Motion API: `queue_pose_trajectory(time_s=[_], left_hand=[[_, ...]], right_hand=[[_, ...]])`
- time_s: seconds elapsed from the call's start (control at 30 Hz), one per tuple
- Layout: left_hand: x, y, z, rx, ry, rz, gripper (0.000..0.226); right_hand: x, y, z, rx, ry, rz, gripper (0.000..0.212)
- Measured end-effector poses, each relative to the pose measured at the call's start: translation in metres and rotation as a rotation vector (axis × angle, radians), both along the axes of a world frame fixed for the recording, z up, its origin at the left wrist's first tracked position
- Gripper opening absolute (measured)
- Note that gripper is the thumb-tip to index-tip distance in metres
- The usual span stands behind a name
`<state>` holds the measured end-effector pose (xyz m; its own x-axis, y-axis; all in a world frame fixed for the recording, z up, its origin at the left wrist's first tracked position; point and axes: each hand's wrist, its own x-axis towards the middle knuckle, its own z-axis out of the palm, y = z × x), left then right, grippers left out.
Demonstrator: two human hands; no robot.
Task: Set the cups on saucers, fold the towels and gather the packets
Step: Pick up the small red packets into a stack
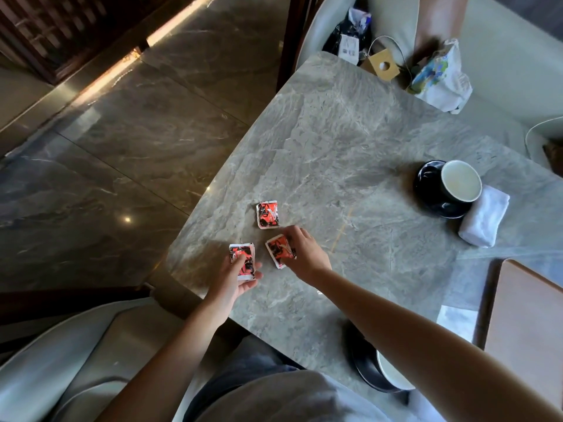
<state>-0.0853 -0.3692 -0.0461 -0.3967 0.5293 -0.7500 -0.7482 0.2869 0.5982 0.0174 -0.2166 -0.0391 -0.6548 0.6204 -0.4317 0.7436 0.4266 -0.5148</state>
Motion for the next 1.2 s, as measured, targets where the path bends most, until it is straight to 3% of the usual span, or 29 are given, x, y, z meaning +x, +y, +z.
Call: queue_pose_trajectory(time_s=[0.2,0.27,0.33,0.43,0.53,0.63,0.83,0.97,1.1,1.2], left_hand=[[-0.001,0.009,-0.003,-0.011,-0.124,0.035,0.035],[-0.004,0.010,0.000,-0.027,-0.170,0.034,0.037],[-0.006,0.012,0.003,-0.060,-0.202,0.027,0.043],[-0.009,0.012,0.009,-0.070,-0.230,-0.035,0.054],[-0.012,0.010,0.011,-0.052,-0.242,-0.114,0.061],[-0.017,0.008,0.011,-0.027,-0.239,-0.204,0.067],[-0.015,0.010,0.013,-0.002,-0.234,-0.320,0.046],[-0.017,0.003,0.008,0.046,-0.262,-0.300,0.043],[-0.009,-0.002,0.004,0.092,-0.223,-0.284,0.024],[-0.006,-0.007,-0.001,0.104,-0.204,-0.223,0.029]], right_hand=[[0.010,-0.003,0.001,0.011,0.011,-0.063,0.018],[0.006,0.000,0.008,-0.115,0.095,-0.164,0.011],[0.000,0.005,0.019,-0.255,0.159,-0.185,0.017],[-0.012,0.015,0.039,-0.329,0.217,-0.064,0.031],[-0.027,0.023,0.063,-0.309,0.259,0.144,0.023],[-0.041,0.025,0.078,-0.258,0.163,0.450,0.021],[-0.057,0.000,0.076,-0.067,-0.037,0.735,0.032],[-0.059,-0.013,0.068,0.018,0.069,0.727,0.026],[-0.059,-0.016,0.053,-0.014,0.124,0.720,0.026],[-0.063,-0.002,0.041,-0.086,0.216,0.490,0.025]])
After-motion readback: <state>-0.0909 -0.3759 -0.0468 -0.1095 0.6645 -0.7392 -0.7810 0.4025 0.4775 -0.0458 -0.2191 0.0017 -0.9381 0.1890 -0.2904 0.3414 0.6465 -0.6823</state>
